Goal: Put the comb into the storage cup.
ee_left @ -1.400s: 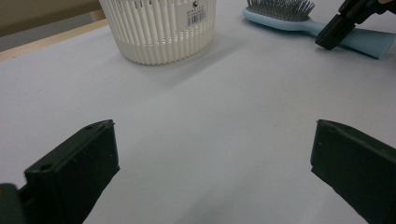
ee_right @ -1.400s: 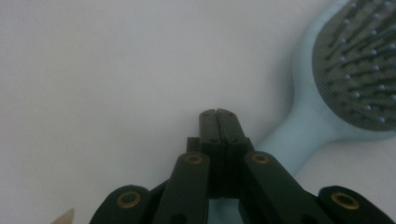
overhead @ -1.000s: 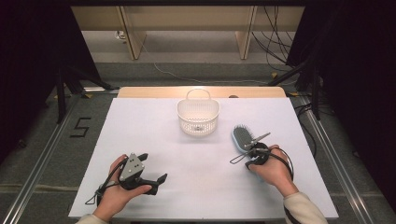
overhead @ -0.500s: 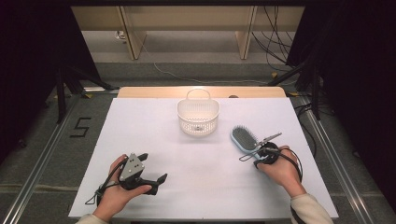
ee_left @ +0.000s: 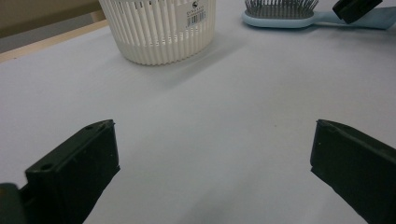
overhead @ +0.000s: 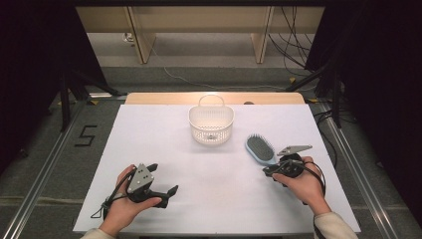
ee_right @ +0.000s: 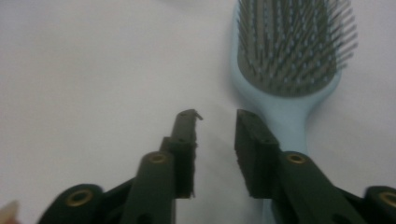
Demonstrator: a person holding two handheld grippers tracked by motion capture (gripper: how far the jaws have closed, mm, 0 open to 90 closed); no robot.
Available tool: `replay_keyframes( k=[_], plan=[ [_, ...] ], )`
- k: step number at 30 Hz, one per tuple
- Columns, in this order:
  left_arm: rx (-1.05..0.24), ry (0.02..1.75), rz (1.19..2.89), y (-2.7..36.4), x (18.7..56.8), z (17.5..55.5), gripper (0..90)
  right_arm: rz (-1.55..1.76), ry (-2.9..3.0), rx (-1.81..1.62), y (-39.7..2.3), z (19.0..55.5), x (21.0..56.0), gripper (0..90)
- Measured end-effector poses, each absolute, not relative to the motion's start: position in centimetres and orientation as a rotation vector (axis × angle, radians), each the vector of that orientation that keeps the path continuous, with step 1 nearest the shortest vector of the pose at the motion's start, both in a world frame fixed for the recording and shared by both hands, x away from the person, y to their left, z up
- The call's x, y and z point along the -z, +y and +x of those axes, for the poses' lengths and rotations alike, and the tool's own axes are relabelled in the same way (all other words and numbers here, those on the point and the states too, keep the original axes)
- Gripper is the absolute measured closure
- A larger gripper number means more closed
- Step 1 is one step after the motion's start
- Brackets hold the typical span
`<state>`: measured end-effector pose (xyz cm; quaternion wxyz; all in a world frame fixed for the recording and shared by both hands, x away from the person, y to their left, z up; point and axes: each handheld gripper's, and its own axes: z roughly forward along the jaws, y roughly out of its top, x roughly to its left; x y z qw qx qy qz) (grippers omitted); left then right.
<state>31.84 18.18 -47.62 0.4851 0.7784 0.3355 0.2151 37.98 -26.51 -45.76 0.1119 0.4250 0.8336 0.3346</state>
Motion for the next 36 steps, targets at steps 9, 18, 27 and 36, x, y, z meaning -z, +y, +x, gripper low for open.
replay_keyframes(
  k=[9,18,27,36],
  plan=[
    [-0.528,0.816,1.895,18.2,47.6,31.9,0.5,1.052,2.224,-1.418,-27.5,37.4,45.0,25.8],
    [-0.537,0.833,1.899,18.5,47.6,32.0,0.4,1.015,2.094,-1.469,-28.6,37.6,43.7,19.1],
    [-0.531,0.836,1.899,18.5,47.7,32.0,0.4,1.019,1.984,-1.474,-29.4,38.4,42.3,17.4],
    [-0.528,0.836,1.897,18.4,47.7,32.0,0.4,1.017,1.967,-1.447,-29.6,40.2,41.4,16.3]
  ],
)
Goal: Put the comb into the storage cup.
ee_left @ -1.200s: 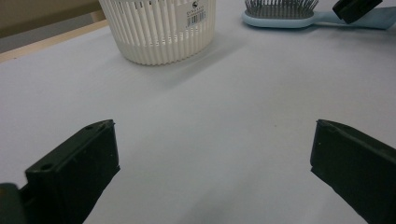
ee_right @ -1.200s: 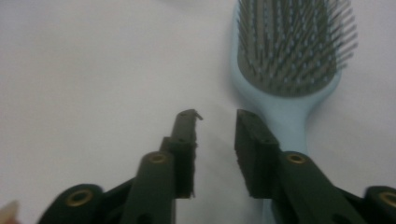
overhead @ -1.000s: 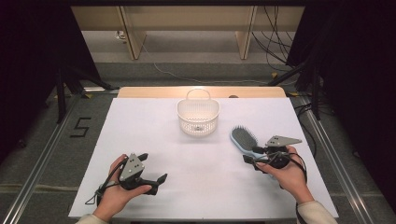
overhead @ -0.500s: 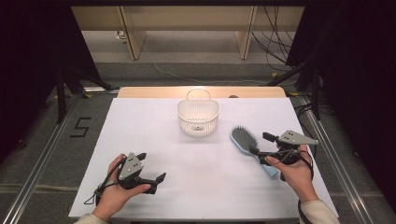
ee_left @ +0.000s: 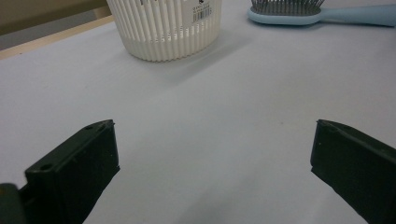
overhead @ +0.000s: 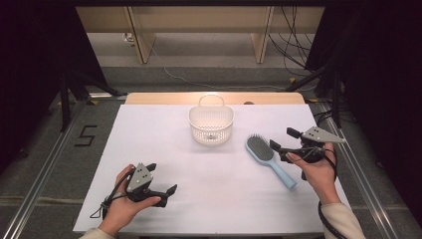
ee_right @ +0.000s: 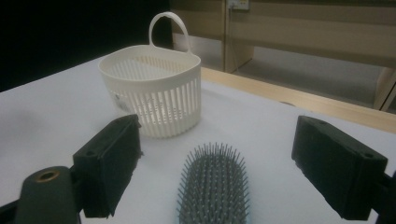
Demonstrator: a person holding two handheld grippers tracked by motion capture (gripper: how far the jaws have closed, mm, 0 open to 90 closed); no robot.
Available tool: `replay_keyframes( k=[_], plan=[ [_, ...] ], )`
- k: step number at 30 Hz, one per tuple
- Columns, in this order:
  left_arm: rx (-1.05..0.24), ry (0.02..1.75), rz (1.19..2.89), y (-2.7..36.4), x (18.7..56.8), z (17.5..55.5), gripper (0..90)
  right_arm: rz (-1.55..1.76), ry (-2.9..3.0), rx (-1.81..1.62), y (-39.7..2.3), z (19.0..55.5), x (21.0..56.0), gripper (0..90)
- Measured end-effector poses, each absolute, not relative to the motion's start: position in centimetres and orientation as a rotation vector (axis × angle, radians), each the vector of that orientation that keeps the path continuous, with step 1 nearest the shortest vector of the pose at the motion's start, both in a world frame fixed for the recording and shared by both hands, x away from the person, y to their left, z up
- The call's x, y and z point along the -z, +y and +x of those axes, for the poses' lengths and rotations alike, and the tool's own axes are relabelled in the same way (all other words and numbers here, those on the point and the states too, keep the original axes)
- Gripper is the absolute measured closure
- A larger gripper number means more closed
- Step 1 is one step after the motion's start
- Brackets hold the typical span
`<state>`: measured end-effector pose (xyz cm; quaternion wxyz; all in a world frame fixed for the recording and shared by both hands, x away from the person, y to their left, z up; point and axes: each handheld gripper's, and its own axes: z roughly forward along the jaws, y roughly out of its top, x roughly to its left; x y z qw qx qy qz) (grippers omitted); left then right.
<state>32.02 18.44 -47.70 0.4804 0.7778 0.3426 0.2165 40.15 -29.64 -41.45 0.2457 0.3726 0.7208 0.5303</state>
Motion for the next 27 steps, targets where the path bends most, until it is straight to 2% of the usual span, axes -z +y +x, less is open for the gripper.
replay_keyframes(
  k=[19,27],
  plan=[
    [-0.530,0.835,1.899,18.5,47.7,32.0,0.4,1.088,2.185,-1.239,-27.9,42.9,41.6,16.5],
    [-0.529,0.835,1.899,18.4,47.7,32.0,0.5,1.189,2.310,-1.048,-27.7,43.5,42.2,17.2]
  ],
)
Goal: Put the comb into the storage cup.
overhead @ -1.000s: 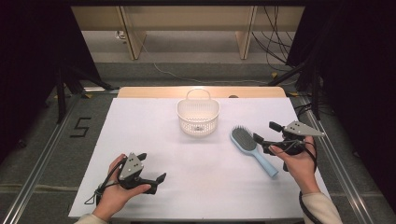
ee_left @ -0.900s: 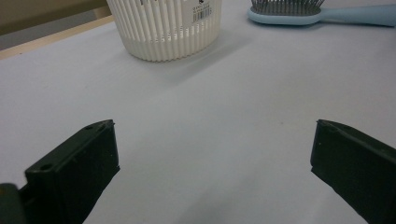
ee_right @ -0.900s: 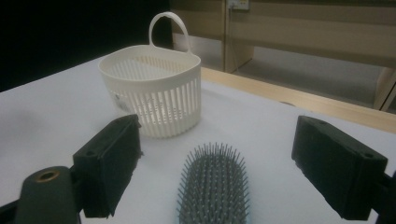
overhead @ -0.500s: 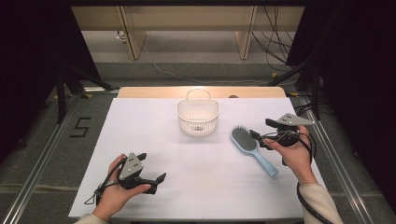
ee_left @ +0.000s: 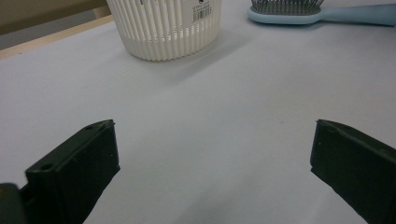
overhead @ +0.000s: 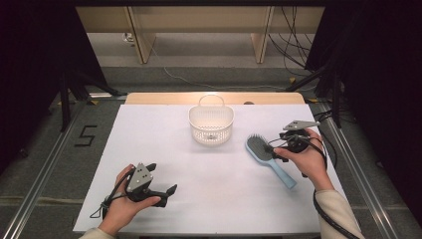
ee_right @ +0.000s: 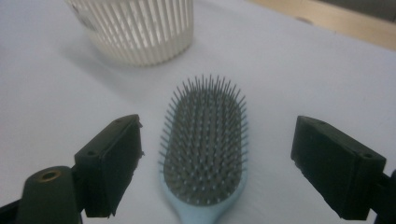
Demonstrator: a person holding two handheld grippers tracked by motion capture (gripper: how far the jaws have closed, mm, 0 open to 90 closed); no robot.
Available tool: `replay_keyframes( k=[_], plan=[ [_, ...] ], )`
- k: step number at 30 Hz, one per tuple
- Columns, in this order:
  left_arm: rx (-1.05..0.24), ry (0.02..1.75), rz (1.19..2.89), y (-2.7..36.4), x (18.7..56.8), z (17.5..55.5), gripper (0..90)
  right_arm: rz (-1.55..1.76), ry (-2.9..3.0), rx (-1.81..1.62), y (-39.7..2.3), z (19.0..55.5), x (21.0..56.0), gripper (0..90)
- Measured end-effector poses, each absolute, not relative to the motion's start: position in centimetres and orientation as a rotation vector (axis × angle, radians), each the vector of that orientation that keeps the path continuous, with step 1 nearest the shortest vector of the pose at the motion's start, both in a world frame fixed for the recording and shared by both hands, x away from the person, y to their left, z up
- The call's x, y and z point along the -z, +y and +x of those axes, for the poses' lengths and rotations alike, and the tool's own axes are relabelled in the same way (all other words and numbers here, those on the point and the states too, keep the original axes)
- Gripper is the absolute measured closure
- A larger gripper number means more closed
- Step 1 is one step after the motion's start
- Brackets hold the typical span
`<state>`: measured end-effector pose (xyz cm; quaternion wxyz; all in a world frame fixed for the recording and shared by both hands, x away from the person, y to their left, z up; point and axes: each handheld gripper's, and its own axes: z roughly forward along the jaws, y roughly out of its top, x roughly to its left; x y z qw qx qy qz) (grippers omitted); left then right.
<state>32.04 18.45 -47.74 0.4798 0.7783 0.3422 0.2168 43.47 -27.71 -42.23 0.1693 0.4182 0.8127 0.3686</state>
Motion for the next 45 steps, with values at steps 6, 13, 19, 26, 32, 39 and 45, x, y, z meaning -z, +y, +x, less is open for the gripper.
replay_keyframes(
  k=[6,13,19,26,32,39,45],
  plan=[
    [-0.529,0.835,1.900,18.5,47.8,32.0,0.6,1.251,2.460,-0.840,-27.6,43.5,42.8,17.0],
    [-0.528,0.832,1.902,18.4,47.8,32.0,0.6,1.285,2.539,-0.724,-27.3,43.4,43.2,18.2],
    [-0.527,0.833,1.902,18.5,47.8,32.1,0.7,1.311,2.578,-0.665,-27.0,43.5,43.4,19.3],
    [-0.527,0.831,1.902,18.4,47.8,32.0,0.8,1.302,2.586,-0.618,-26.7,43.6,43.5,20.0],
    [-0.526,0.833,1.900,18.5,47.8,32.0,1.0,1.316,2.617,-0.568,-26.3,43.8,44.2,23.6],
    [-0.526,0.832,1.901,18.5,47.8,32.0,1.1,1.341,2.624,-0.521,-26.1,44.0,44.8,25.5],
    [-0.526,0.832,1.901,18.5,47.7,32.0,1.3,1.351,2.640,-0.460,-25.6,44.1,45.1,26.4]
  ],
)
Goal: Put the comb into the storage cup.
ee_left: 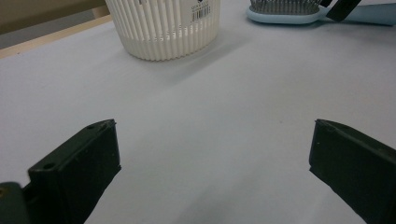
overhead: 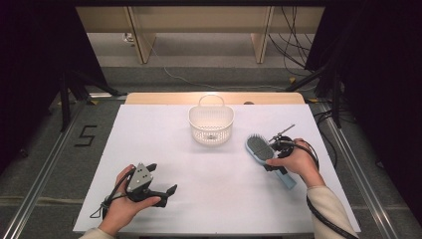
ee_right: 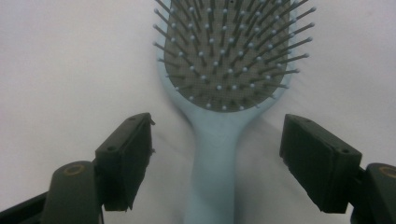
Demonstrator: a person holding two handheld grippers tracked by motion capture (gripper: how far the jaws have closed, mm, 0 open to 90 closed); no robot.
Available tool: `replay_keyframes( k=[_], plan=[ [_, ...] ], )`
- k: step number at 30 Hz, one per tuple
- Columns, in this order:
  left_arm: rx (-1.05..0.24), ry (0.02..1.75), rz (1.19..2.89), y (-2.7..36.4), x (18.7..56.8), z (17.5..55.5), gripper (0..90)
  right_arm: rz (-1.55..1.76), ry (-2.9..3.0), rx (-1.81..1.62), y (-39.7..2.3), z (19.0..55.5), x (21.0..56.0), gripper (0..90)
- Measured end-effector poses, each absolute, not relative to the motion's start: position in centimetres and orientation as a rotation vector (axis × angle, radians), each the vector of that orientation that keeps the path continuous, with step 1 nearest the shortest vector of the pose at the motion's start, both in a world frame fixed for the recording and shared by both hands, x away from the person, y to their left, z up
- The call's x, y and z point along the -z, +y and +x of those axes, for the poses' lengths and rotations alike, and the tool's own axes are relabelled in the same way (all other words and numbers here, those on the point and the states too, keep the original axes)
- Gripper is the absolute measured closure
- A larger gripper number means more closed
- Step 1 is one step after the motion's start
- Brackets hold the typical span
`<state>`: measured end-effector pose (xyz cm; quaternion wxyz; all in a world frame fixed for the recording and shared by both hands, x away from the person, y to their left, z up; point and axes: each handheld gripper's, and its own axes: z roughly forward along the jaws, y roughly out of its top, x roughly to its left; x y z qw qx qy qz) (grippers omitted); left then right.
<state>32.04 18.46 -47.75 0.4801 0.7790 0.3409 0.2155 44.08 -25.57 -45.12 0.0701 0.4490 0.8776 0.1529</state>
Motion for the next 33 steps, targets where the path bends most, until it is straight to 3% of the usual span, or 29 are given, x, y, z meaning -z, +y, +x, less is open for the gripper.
replay_keyframes(
  k=[33],
  plan=[
    [-0.523,0.832,1.897,18.5,47.8,32.0,1.7,1.374,2.672,-0.274,-24.3,44.7,45.6,42.9]
  ],
)
